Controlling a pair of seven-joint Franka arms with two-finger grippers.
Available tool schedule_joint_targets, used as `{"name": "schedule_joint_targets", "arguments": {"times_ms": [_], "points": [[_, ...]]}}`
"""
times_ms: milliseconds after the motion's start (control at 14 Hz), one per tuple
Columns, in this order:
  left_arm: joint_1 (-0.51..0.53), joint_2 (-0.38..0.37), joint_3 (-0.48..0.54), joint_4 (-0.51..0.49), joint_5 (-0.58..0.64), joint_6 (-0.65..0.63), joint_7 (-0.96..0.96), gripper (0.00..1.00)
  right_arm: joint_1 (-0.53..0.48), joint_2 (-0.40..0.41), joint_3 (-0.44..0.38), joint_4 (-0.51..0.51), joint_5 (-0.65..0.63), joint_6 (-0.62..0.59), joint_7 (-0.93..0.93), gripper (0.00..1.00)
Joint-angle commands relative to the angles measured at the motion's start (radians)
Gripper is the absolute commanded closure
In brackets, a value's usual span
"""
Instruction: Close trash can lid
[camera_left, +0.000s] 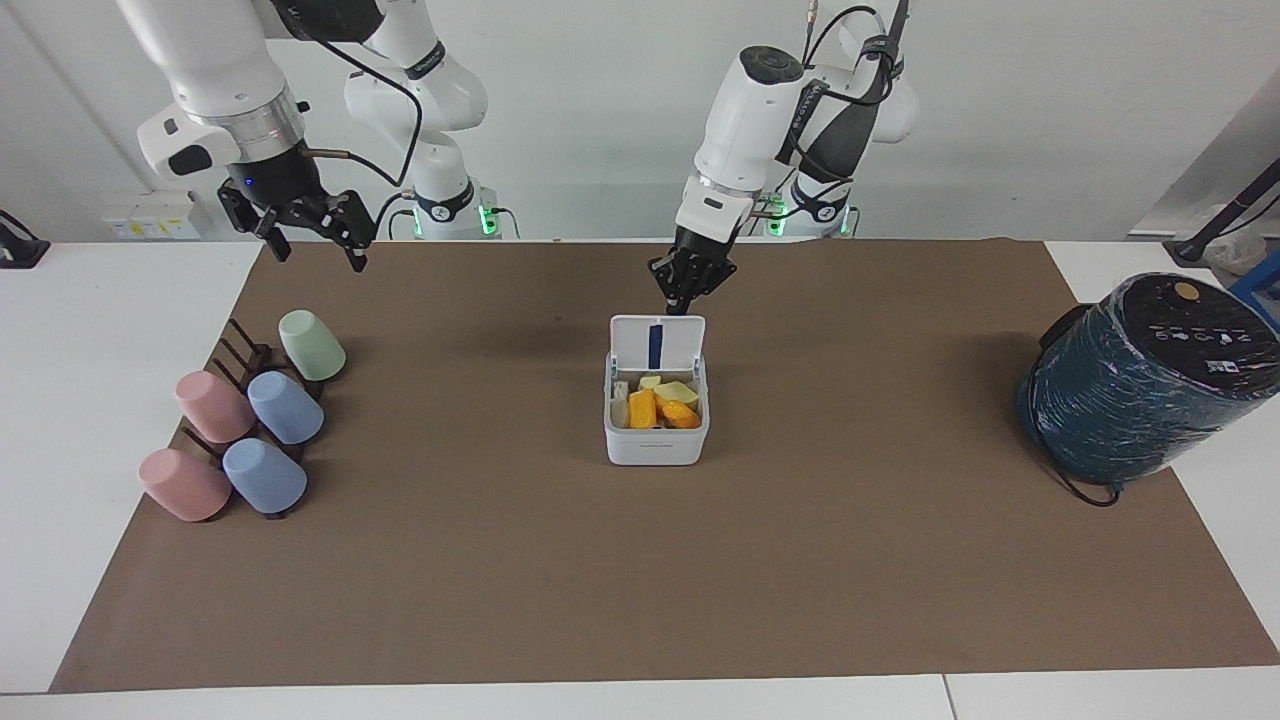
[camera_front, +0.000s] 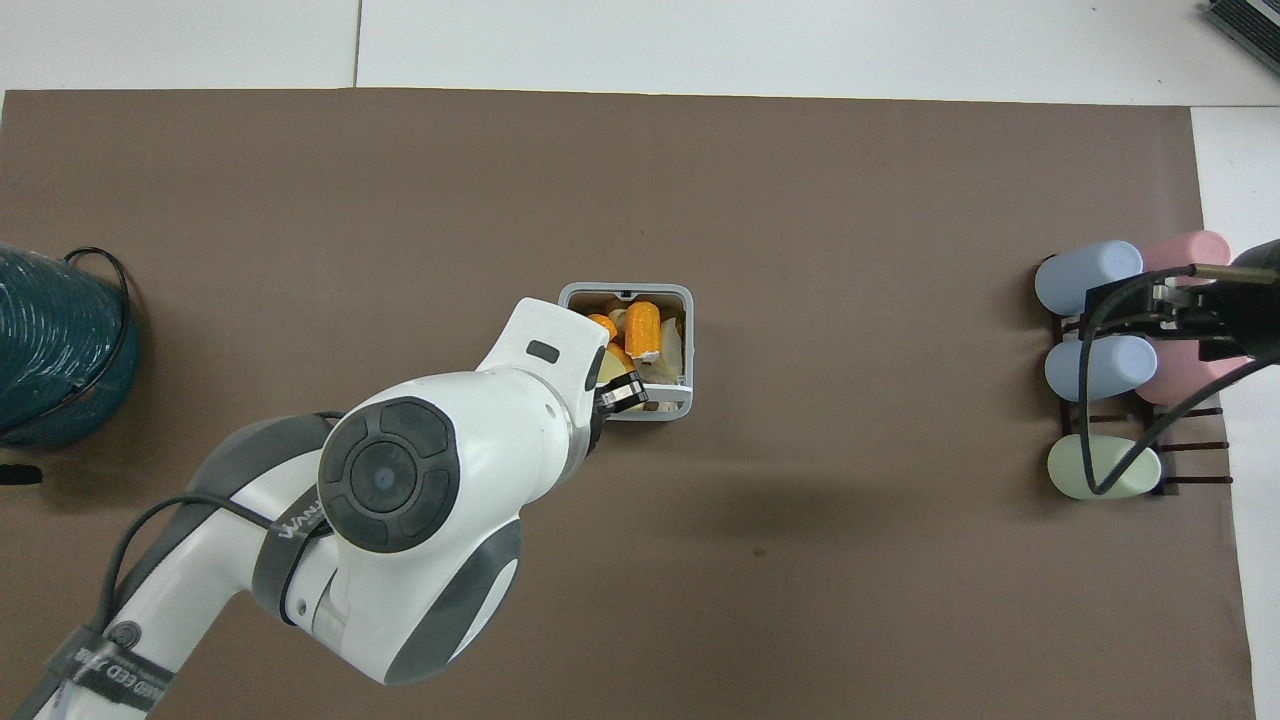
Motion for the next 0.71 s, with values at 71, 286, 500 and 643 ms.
{"name": "schedule_joint_targets", "arguments": {"times_ms": [71, 286, 500, 643], "points": [[-0.016, 0.03, 0.018, -0.004, -0.014, 0.15, -0.105, 0.89, -0.017, -0.021, 0.008, -0.022, 0.016, 0.003, -0.015, 0.0], [-0.01, 0.068, 0.018, -0.001, -0.014, 0.204, -0.125, 0.89, -0.017, -0.02, 0.008, -0.022, 0.016, 0.001, -0.014, 0.0], [-0.007, 0.09, 0.018, -0.006, -0.014, 0.227, -0.122, 0.89, -0.017, -0.02, 0.01, -0.022, 0.016, 0.003, -0.015, 0.0], [-0.004, 0.092, 0.018, -0.007, -0.014, 0.232, -0.119, 0.9, -0.017, -0.02, 0.008, -0.022, 0.016, 0.003, -0.014, 0.0]]}}
